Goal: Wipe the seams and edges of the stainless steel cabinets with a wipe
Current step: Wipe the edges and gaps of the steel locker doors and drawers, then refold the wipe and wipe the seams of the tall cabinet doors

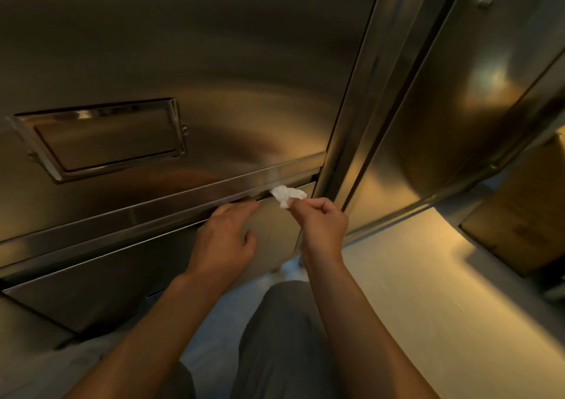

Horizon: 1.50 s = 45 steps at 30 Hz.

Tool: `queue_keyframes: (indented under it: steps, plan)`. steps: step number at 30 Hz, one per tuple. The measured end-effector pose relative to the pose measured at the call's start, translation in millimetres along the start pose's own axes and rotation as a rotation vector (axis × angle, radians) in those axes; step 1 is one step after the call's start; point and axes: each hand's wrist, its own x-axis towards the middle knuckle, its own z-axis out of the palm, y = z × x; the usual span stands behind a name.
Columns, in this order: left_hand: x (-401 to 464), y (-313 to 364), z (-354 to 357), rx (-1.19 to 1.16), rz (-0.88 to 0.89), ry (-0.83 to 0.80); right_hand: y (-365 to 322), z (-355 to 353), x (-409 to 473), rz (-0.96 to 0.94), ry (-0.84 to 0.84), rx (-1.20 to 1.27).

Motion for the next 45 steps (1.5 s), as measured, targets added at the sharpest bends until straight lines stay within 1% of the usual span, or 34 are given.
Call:
queue_keyframes:
  steps: [2, 6, 8, 10, 12, 13, 19, 21, 24, 27, 30, 32, 35, 39, 45]
  plan:
    - [0.2, 2.0, -0.3, 0.013, -0.044, -0.013, -0.1, -0.9, -13.3, 0.000, -0.030, -0.001]
    - [-2.6, 2.5, 1.4, -0.021, -0.041, -0.036, 1.7, -6.9, -40.5, 0.009, -0.150, 0.007]
    - [-4.5, 1.3, 1.3, -0.087, 0.037, -0.010, -1.0, -15.5, -50.3, 0.016, -0.194, 0.017]
    - [-4.6, -1.4, 5.4, -0.076, 0.173, 0.027, -6.2, -27.9, -56.0, 0.005, -0.220, 0.021]
    - [-7.1, 4.3, 14.4, -0.042, 0.261, 0.017, -11.2, -41.4, -56.3, -0.033, -0.185, 0.016]
    - [-9.4, 10.7, 20.1, -0.057, 0.265, -0.003, -12.5, -46.9, -54.3, -0.056, -0.149, 0.004]
    - [-3.8, 59.8, 36.3, -0.279, 0.158, -0.064, -18.7, -66.2, -49.4, -0.220, -0.001, -0.107]
    - [0.7, 73.9, 38.5, -0.342, 0.152, -0.113, -24.4, -72.7, -49.4, -0.227, 0.057, -0.112]
    - [-3.0, 89.9, 43.3, -0.361, 0.117, -0.221, -30.1, -83.6, -51.5, -0.165, 0.128, -0.122]
    - [-11.7, 108.9, 41.7, -0.388, -0.013, -0.334, -33.2, -93.9, -61.4, -0.069, 0.196, -0.154]
    - [-19.9, 129.9, 29.4, -0.359, -0.063, -0.400, -37.5, -103.4, -77.0, 0.015, 0.214, -0.165]
    - [-24.3, 145.0, 13.4, -0.367, -0.124, -0.480, -44.7, -110.3, -89.9, 0.049, 0.239, -0.188]
    - [-27.6, 171.1, -13.8, -0.366, -0.128, -0.557, -71.6, -119.0, -111.1, 0.089, 0.305, -0.176]
    - [-22.2, 221.7, -60.4, -0.397, -0.120, -0.576, -130.7, -133.5, -137.5, 0.131, 0.362, -0.078]
    - [-0.5, 310.1, -138.8, -0.436, -0.117, -0.608, -248.7, -153.9, -163.8, 0.154, 0.310, -0.020]
